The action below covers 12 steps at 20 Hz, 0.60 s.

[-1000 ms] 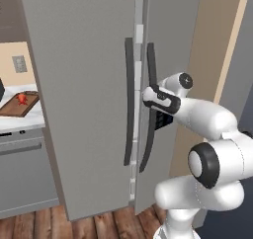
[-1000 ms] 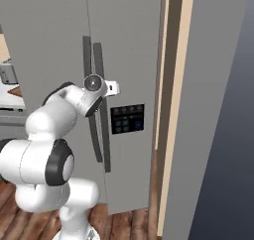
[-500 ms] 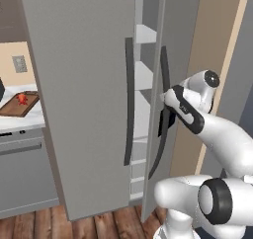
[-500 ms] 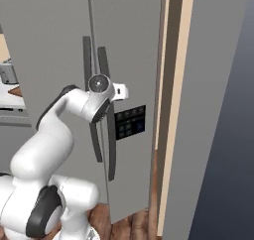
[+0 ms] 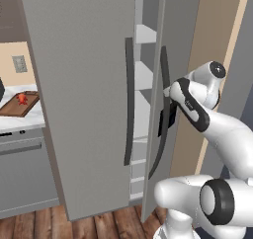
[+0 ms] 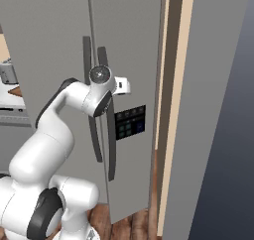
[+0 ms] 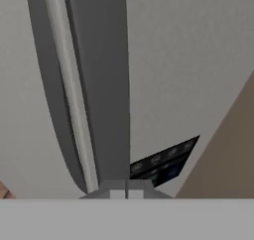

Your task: Retrieve a lemon from the fridge and place it on the cutting board with the fish.

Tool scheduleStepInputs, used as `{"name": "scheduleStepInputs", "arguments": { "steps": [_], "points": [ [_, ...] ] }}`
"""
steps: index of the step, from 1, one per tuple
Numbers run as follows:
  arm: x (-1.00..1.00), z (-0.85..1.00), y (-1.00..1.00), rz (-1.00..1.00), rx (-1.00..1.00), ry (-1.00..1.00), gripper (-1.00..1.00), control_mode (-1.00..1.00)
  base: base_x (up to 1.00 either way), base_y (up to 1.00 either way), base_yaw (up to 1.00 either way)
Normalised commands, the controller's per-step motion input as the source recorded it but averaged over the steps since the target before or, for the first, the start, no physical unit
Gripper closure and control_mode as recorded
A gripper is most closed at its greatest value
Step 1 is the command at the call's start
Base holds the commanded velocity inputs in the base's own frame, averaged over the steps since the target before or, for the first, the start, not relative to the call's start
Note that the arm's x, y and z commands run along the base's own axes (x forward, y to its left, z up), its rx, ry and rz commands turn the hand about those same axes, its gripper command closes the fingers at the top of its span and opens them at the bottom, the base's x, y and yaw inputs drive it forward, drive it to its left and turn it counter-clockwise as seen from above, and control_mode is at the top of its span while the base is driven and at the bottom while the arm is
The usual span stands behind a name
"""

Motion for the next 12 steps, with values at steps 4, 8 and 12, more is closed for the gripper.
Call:
{"name": "scheduleStepInputs", "arguments": {
  "steps": [4,8,12],
  "points": [
    [-0.29,0.05,0.23,0.00,-0.12,0.01,-1.00,-1.00,0.00,0.00,0.00],
    [-0.51,0.23,0.35,0.00,-0.23,0.01,-1.00,-1.00,0.00,0.00,0.00],
    [-0.28,0.26,0.49,0.00,-0.38,0.08,-1.00,-1.00,0.00,0.00,0.00]
  ]
}}
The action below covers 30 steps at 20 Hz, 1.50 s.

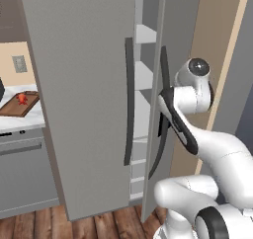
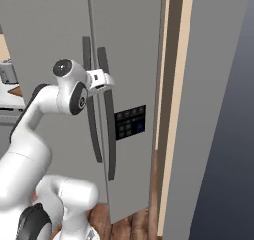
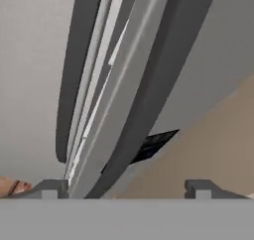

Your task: Retrieve a lemon from the fridge and place it on the cutting board with the fish.

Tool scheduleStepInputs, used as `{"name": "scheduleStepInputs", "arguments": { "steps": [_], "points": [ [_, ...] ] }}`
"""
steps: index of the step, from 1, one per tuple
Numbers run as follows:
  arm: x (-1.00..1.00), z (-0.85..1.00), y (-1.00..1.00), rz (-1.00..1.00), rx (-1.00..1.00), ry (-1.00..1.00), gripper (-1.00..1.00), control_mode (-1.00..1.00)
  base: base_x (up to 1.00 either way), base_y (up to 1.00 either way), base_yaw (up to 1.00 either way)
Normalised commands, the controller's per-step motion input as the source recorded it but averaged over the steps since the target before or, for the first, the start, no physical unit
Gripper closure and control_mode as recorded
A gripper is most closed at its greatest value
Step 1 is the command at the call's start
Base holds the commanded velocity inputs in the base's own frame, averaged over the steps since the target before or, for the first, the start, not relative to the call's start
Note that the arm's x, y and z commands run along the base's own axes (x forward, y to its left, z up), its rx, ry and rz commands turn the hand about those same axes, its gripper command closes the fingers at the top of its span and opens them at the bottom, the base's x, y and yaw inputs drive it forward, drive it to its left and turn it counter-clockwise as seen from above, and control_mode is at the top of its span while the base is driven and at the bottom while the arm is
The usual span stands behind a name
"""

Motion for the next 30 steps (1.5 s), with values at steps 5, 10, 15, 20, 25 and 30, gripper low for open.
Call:
{"name": "scheduleStepInputs", "arguments": {
  "steps": [5,10,15,20,25,30],
  "points": [
    [0.00,0.05,0.55,0.00,-0.47,0.16,-1.00,-1.00,0.00,0.00,0.00],
    [0.06,0.00,0.48,0.01,-0.38,0.08,-1.00,-1.00,0.00,0.00,0.00],
    [0.01,-0.05,0.21,0.02,-0.07,0.00,-1.00,-1.00,0.00,0.00,0.00],
    [0.30,-0.09,0.00,0.02,0.00,0.00,-1.00,-1.00,0.00,0.00,0.00],
    [0.60,-0.03,0.00,0.05,0.00,0.02,-1.00,-1.00,0.00,0.00,0.00],
    [0.49,0.00,0.20,0.01,-0.08,0.04,-1.00,-1.00,0.00,0.00,0.00]
  ]
}}
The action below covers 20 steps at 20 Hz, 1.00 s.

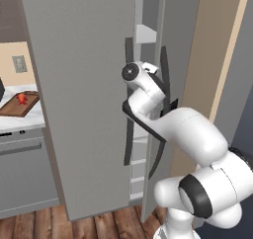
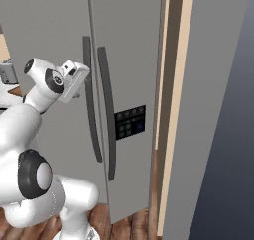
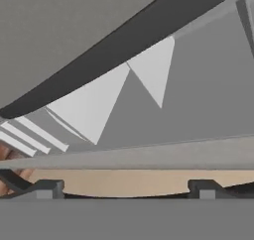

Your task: Retrieve a lemon from the fridge and place it on the cutting board with the fish.

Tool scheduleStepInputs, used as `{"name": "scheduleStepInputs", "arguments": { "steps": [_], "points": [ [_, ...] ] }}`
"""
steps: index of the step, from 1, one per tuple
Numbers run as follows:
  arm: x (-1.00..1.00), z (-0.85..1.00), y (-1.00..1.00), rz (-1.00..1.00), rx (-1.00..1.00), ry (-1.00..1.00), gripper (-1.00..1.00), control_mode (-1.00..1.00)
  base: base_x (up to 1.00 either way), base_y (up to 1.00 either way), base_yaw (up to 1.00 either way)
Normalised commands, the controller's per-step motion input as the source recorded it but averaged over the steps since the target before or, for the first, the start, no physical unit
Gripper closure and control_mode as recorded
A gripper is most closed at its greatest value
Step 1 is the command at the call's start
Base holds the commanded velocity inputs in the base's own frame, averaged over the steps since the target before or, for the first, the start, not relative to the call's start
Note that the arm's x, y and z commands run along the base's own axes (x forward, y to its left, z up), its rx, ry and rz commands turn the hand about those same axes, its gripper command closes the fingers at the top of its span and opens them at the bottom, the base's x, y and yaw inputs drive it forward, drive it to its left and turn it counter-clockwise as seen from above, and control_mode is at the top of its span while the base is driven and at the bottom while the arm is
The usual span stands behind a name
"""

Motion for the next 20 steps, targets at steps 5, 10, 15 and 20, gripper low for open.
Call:
{"name": "scheduleStepInputs", "arguments": {
  "steps": [5,10,15,20],
  "points": [
    [0.29,0.00,0.04,0.04,-0.12,0.09,-1.00,-1.00,0.00,0.00,0.00],
    [0.15,0.00,-0.10,0.03,-0.06,0.14,-1.00,-1.00,0.00,0.00,0.00],
    [0.18,0.00,-0.48,0.00,-0.01,0.22,-1.00,-1.00,0.00,0.00,0.00],
    [0.09,0.00,-0.47,0.00,-0.01,0.20,-1.00,-1.00,0.00,0.00,0.00]
  ]
}}
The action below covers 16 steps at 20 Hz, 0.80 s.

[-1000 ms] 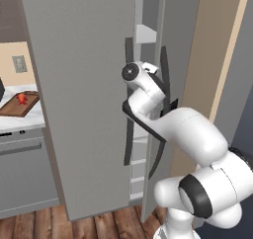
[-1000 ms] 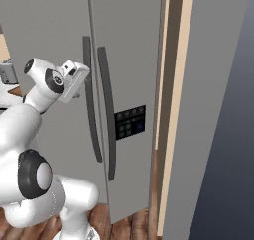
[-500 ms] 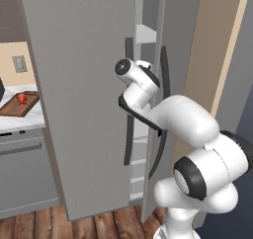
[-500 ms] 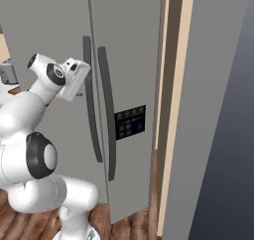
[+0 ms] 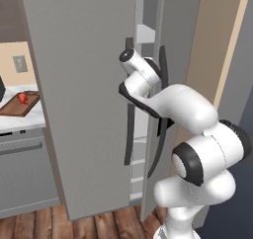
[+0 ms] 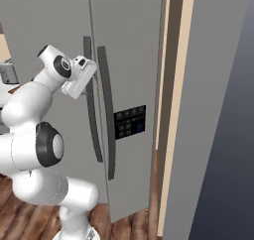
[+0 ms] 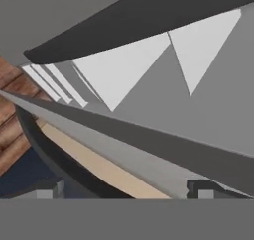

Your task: Retrieve a lemon from the fridge and place it on the cutting board with the fish.

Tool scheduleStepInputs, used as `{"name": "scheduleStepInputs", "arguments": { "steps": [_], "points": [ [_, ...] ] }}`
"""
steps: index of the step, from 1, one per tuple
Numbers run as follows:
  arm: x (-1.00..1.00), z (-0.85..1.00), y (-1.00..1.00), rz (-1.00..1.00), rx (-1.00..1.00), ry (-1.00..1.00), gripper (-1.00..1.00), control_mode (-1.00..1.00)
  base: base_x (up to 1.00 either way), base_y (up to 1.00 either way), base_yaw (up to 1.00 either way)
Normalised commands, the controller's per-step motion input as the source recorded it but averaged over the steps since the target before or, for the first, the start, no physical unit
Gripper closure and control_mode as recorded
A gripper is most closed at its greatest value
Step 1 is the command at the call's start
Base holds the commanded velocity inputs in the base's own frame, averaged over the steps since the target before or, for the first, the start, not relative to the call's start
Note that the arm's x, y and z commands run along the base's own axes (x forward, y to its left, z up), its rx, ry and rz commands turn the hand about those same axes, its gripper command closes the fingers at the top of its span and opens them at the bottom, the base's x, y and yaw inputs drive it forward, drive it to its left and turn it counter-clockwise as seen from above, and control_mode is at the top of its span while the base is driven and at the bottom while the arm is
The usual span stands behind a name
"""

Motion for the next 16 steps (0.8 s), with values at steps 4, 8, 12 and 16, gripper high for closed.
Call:
{"name": "scheduleStepInputs", "arguments": {
  "steps": [4,8,12,16],
  "points": [
    [-0.12,0.00,-0.69,-0.02,0.00,0.10,-1.00,-1.00,0.00,0.00,0.00],
    [-0.49,0.00,-1.00,-0.10,0.00,0.06,-1.00,-1.00,0.00,0.00,0.00],
    [-0.51,-0.03,-1.00,-0.14,0.00,0.04,-1.00,-1.00,0.00,0.00,0.00],
    [-0.48,-0.12,-1.00,-0.14,0.00,0.01,-1.00,-1.00,0.00,0.00,0.00]
  ]
}}
